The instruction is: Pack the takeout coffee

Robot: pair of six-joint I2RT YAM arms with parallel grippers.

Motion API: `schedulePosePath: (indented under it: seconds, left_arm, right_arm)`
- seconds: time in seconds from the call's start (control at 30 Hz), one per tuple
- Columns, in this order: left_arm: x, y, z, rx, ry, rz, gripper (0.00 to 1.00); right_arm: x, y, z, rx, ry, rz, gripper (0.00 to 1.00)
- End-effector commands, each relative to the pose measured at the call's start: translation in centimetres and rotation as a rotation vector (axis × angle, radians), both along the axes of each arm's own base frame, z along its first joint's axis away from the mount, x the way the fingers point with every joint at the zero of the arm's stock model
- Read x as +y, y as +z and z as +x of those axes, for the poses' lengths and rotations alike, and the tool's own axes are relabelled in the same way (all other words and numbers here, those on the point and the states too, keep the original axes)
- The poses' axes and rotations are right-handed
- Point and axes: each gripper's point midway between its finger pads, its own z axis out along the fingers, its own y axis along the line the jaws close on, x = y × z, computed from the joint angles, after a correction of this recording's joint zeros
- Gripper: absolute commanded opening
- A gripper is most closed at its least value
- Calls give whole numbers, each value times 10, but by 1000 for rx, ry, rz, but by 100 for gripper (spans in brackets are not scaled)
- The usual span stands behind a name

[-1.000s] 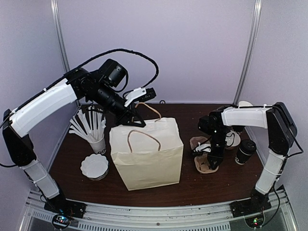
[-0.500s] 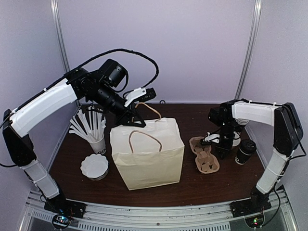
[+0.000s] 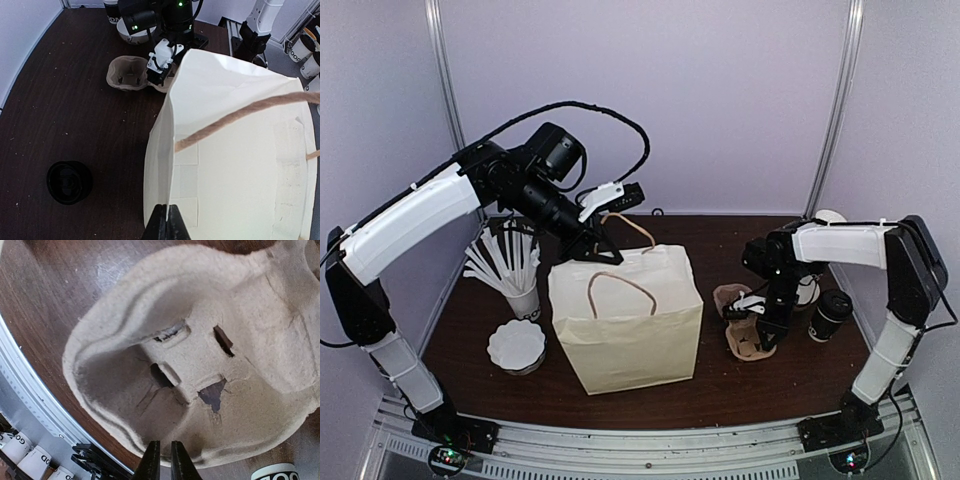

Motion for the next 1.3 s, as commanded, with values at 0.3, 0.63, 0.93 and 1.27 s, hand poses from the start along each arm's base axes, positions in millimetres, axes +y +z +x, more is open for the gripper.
schedulePosePath:
  seconds: [0.3,0.63,0.93,1.27]
  left_arm:
    - [-4,-1,3,6,-11,-10,0]
    - [-4,-6,5,10,-5,2,0]
    - [-6,-10,5,18,-8,6,0]
    - [-5,-12,6,15,-4,14,0]
  right_arm:
    - [-57,9,69,-253,-140,-199,12]
    - [-17,55,58,-263,-116,80,39]
    - [3,60,82,-311,-104,162,57]
    - [19,30,90,-250,-63,150,49]
